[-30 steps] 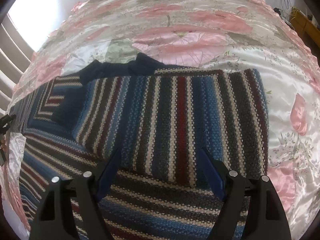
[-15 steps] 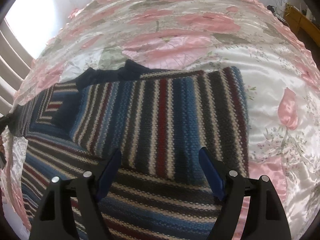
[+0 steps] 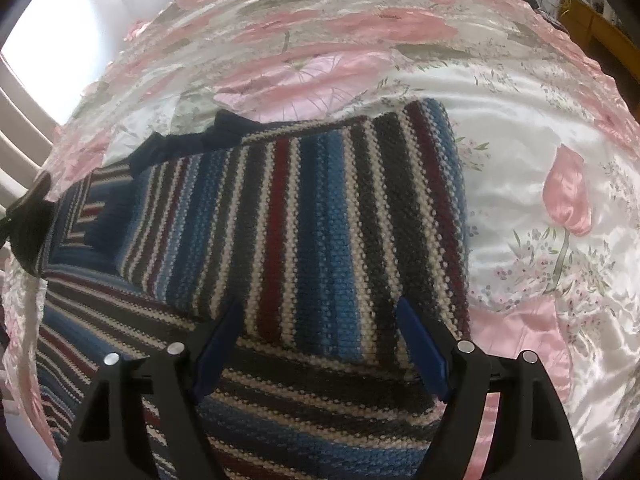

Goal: Fold small clothes

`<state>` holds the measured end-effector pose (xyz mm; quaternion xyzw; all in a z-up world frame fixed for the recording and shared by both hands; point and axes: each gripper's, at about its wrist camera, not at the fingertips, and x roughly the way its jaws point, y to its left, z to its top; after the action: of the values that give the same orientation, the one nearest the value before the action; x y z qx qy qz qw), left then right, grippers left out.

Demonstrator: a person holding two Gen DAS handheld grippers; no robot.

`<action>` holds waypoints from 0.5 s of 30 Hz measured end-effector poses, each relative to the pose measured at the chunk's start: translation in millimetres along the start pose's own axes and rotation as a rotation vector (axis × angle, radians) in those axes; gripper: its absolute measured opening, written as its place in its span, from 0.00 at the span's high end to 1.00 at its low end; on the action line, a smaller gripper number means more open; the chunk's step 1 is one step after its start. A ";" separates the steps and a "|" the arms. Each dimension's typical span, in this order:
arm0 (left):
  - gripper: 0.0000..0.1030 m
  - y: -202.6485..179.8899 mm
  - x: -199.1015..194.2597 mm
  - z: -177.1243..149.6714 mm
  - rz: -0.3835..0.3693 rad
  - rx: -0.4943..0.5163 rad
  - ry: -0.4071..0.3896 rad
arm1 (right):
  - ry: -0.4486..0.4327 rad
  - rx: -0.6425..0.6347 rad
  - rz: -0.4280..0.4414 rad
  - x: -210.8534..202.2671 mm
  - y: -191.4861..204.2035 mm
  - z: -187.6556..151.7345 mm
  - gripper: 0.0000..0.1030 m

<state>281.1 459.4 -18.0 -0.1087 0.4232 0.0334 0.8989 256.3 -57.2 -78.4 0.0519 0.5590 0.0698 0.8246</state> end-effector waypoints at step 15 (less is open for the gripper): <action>0.88 -177.7 46.4 -53.7 -0.209 0.094 0.075 | -0.045 -0.021 0.078 -15.9 -10.3 -7.4 0.23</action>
<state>297.4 272.8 -57.1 -0.1112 0.4439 -0.0844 0.8851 244.2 -70.0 -68.3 0.0668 0.5370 0.1063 0.8342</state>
